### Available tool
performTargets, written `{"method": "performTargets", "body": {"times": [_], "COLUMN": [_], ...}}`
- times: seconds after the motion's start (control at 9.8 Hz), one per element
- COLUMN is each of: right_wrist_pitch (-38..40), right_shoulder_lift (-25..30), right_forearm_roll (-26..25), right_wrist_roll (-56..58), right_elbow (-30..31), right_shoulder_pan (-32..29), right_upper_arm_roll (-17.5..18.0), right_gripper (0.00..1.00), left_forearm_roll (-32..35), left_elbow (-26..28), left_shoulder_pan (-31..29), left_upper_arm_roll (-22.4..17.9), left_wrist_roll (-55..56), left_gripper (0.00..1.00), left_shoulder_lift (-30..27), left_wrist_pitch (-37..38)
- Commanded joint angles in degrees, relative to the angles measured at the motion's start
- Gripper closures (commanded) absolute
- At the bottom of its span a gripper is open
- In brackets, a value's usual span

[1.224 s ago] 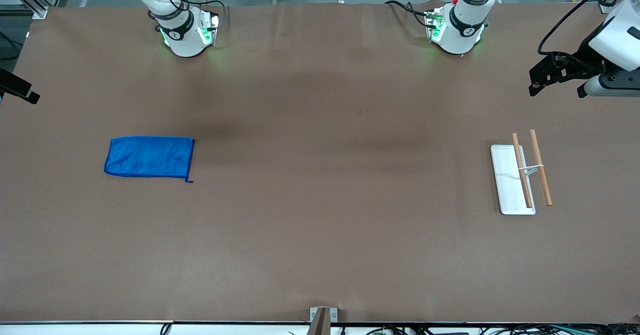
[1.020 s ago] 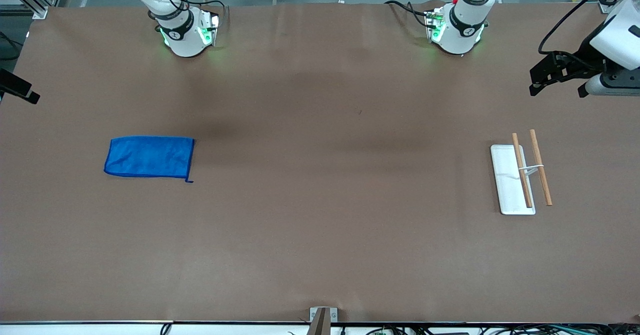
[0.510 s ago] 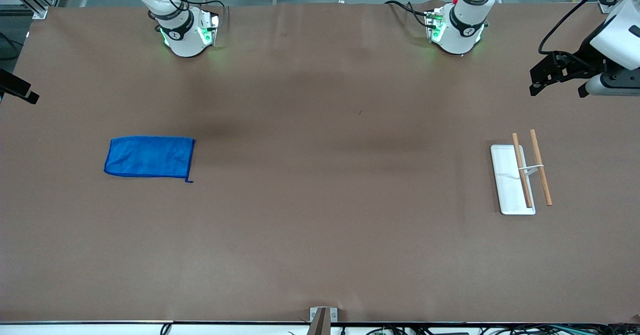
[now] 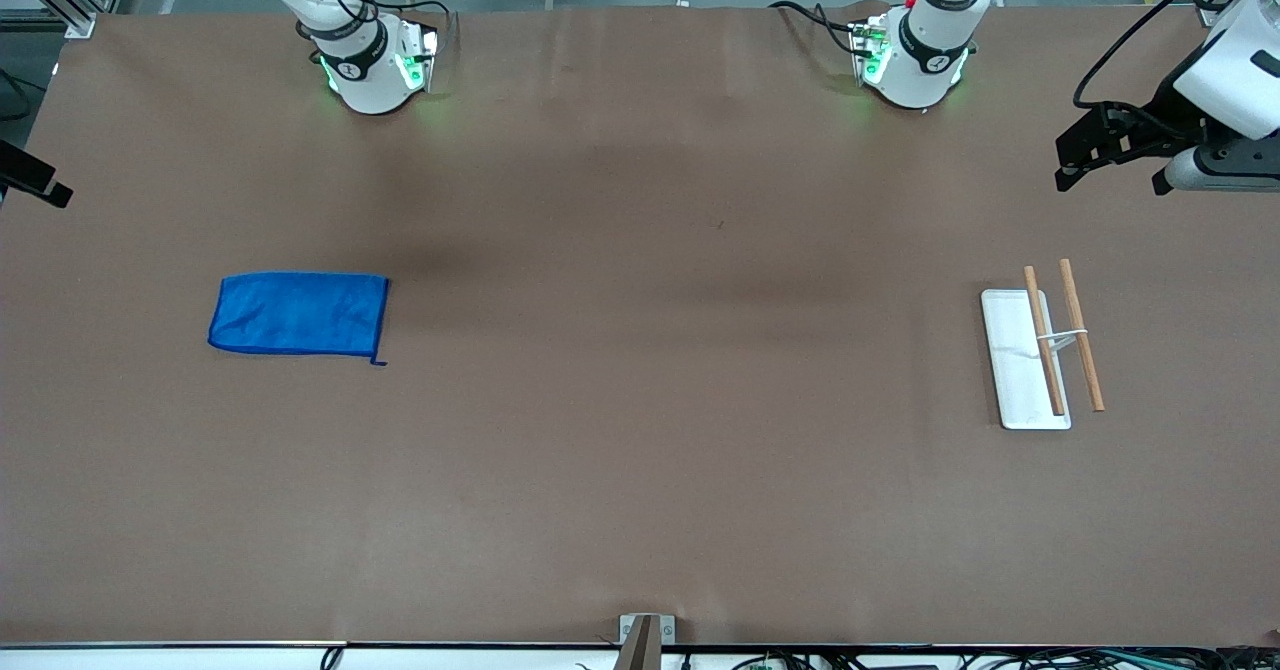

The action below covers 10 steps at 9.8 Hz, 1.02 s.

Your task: Right arm passes towel to left arm to hang

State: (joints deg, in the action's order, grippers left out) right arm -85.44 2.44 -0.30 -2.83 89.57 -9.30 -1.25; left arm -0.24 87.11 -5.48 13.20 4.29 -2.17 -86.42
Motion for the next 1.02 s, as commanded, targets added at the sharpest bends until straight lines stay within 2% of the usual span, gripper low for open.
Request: {"method": "performTargets", "body": {"times": [0.0,0.82,0.92], "right_wrist_pitch": [-0.16,-0.25,-0.34], "right_shoulder_lift": [0.28,0.28,0.02], "right_forearm_roll": [-0.40,-0.40,-0.40], "right_wrist_roll": [0.11,0.19,0.37], "right_elbow": [0.08,0.25,1.73], "right_shoulder_pan": [-0.64,-0.64,-0.64], "right_upper_arm_roll": [0.37,0.37,0.37], "right_gripper": [0.00,0.00,0.00], "left_forearm_roll": [0.42,-0.02,-0.02], "left_elbow": [1.31,1.30,1.30], "left_shoulder_pan": [-0.06,-0.50,-0.50], "left_upper_arm_roll": [0.16,0.07,0.07], "left_wrist_roll": [-0.86,-0.95,-0.86], "left_gripper": [0.00,0.00,0.00], "left_shoulder_lift": [0.42,0.50,0.50], "left_wrist_pitch": [0.02,0.02,0.02]}}
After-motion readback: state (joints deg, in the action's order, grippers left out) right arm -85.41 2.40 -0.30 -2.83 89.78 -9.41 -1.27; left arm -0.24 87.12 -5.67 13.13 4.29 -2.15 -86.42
